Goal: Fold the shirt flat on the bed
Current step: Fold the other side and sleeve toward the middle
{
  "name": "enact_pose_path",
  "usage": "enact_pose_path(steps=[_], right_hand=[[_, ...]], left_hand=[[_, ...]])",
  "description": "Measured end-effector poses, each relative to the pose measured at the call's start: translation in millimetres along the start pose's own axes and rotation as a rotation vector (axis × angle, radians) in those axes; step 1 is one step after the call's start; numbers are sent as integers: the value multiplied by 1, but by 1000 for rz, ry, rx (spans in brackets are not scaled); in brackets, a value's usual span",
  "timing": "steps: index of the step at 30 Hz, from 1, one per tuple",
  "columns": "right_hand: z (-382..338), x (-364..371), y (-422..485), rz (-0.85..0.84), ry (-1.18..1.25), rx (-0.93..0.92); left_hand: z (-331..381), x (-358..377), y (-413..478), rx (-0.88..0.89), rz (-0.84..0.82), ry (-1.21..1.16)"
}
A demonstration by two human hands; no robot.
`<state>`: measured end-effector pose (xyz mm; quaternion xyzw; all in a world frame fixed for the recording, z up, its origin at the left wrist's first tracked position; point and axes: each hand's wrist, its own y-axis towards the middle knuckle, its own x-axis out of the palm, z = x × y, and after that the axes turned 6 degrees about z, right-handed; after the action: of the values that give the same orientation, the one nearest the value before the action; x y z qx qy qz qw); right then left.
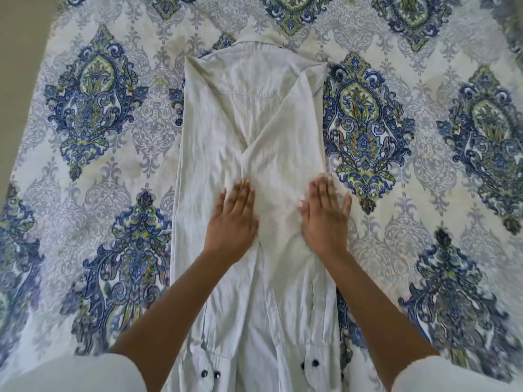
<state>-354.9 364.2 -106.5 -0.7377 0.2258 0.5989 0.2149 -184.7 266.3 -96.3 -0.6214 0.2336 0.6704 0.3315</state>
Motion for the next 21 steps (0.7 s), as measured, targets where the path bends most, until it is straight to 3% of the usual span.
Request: enact_pose_path(steps=[2,6,9,12,14,17,21], right_hand=[[-4,-8,-24,43,39,-24],[-2,-6,-84,-24,27,-132],[9,-12,-108,-27,103,-22],[7,-27,-135,63,324,109],[3,-34,-152,76,444,256],[2,-38,-169,-47,490,470],[-3,-42,-180,-148,472,644]], left_hand=[[11,-4,-23,40,-19,-51],[24,6,-72,157,-99,-14],[29,0,-89,29,-113,-115],[56,-17,-116,-87,89,-354],[74,-23,-128,-292,168,-533],[94,-30,-124,-750,-21,-823],[101,-37,-106,-943,-164,-993]])
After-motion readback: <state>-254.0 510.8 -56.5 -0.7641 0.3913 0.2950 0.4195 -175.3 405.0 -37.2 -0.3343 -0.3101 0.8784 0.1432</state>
